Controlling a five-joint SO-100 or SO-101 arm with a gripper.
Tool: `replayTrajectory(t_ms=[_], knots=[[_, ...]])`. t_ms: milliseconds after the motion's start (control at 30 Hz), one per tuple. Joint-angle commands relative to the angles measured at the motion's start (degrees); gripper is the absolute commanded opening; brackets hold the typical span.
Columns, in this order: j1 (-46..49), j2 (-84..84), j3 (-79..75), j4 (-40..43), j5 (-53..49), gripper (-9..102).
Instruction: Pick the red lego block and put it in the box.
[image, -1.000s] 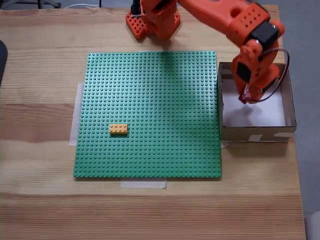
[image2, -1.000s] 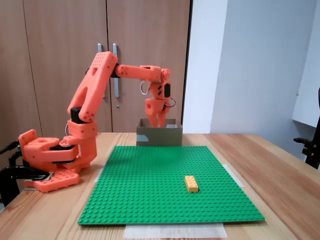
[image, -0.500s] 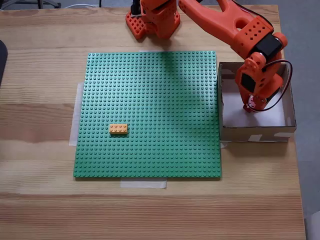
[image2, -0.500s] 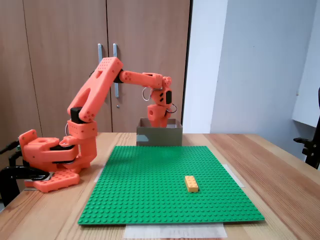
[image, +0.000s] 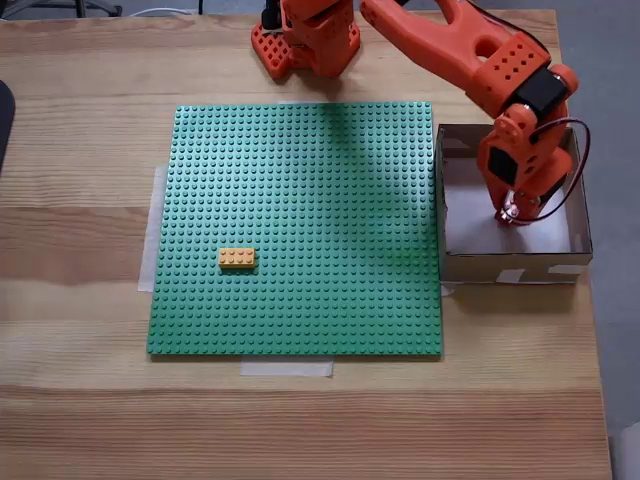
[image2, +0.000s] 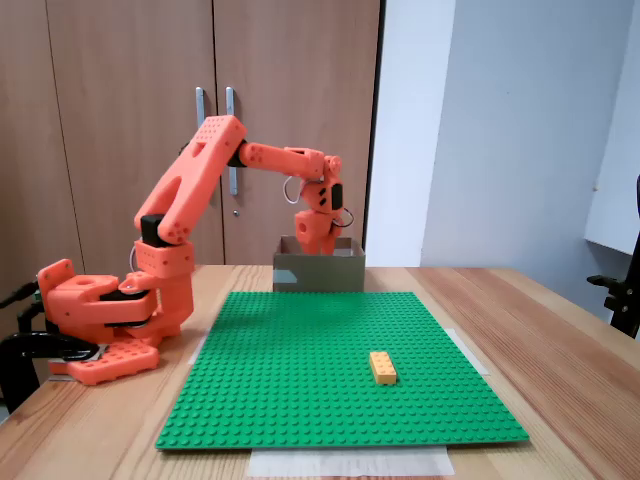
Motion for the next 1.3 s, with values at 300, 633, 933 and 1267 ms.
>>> replayTrajectory(t_ms=[300,633,933,1267], knots=[[-0.44,2.9,-3.87,3.34,-0.44,20],[1.58,22.94,8.79,-2.2,-0.88,19],[5.89,50.19,28.74,-6.33,-3.69,16],[20.3,80.6,48.78,-7.38,-3.6,-1]])
